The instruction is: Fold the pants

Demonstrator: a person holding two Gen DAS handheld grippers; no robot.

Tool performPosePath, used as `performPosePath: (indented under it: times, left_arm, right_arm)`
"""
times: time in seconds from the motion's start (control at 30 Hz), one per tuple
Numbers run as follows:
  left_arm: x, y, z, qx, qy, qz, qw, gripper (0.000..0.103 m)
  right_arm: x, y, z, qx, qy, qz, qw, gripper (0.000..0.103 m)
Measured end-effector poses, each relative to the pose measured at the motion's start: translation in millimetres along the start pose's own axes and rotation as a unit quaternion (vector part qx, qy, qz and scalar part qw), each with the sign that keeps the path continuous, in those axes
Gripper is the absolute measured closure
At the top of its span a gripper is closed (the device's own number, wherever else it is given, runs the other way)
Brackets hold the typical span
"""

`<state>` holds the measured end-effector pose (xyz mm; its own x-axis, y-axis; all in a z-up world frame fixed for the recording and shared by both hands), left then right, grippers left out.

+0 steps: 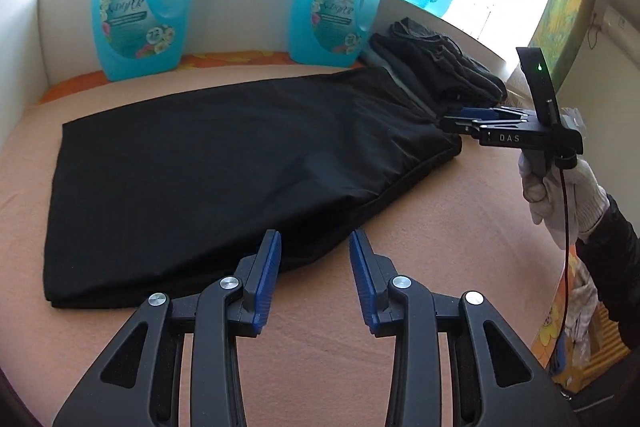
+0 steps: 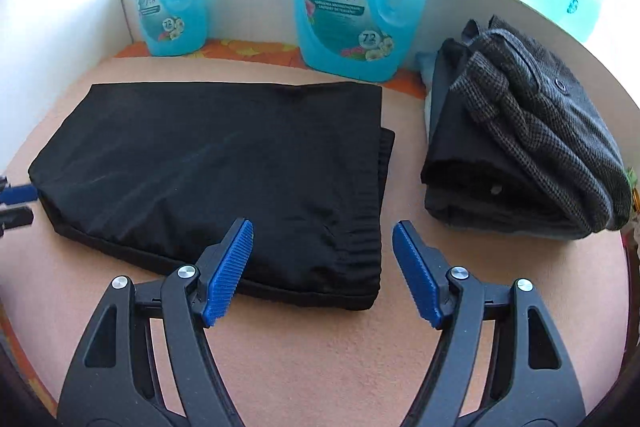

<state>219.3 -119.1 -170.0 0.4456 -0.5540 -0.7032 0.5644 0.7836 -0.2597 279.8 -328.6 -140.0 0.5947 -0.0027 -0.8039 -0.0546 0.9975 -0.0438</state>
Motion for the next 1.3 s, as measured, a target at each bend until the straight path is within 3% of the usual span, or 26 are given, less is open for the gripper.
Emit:
performPosePath:
  times: [0.13,0.23,0.5,0.63,0.7,0.77,0.93,1.2,1.23,1.27,1.3]
  left_arm:
    - [19.1,-8.7,0.5,-0.028,0.017,-0.017,0.9993,0.069]
    - [28.1,-6.7,8.6,-0.057,0.013,-0.029,0.9979,0.06]
    - [52.0,-13.3,13.1,-0.081,0.021,-0.05,0.9953,0.06]
    - [51.2,-9.7,12.5,-0.072,0.015,-0.037,0.9966,0.09]
    - [49.6,-8.0,11.9,-0.069,0.013,-0.036,0.9969,0.094]
    - [47.1,-9.3,11.1,-0.057,0.011,-0.031,0.9978,0.096]
    - [39.3,-16.2,3.6,-0.006,0.014,-0.011,0.9998,0.097]
    - [40.4,-21.4,-11.3,0.027,0.039,-0.011,0.9988,0.097]
    - [39.2,-21.4,-12.0,0.028,0.039,-0.01,0.9988,0.097]
    - [38.3,-21.8,-12.3,0.029,0.039,-0.009,0.9988,0.097]
    - [37.8,-21.7,-12.6,0.031,0.039,-0.009,0.9987,0.097]
  right_arm:
    - [-2.0,-15.2,-6.3,0.033,0.002,0.013,0.999,0.029]
    - [-3.3,-25.8,-10.2,0.055,0.003,0.021,0.998,0.029]
    - [3.6,-37.6,-15.0,0.102,0.007,0.051,0.994,0.028]
    - [14.3,-33.6,-13.0,0.106,0.011,0.061,0.992,0.028]
    - [21.2,-29.8,-12.9,0.112,0.021,0.076,0.991,0.036]
    - [26.6,-24.6,-14.7,0.117,0.032,0.095,0.988,0.072]
    - [6.6,-21.7,-20.2,0.101,-0.002,0.093,0.991,0.078]
    - [0.7,-15.3,-45.5,0.047,0.024,0.083,0.995,0.075]
    - [-2.0,-17.1,-40.8,0.043,0.022,0.081,0.996,0.066]
    - [-6.2,-20.7,-33.0,0.042,0.012,0.073,0.996,0.043]
    - [-11.7,-25.1,-21.8,0.044,-0.01,0.066,0.997,0.033]
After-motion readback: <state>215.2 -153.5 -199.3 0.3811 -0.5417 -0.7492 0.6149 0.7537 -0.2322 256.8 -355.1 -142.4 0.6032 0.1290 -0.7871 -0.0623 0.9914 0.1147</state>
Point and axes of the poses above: each gripper's, at about its wrist camera, not at the fingertips, and x roughly the way its jaws point, y to its left, z to its top, the point moved 8 cm from there along x, roughly the way its jaws point, and after that the axes turned 1 degree about -z, right-handed, at the moved point
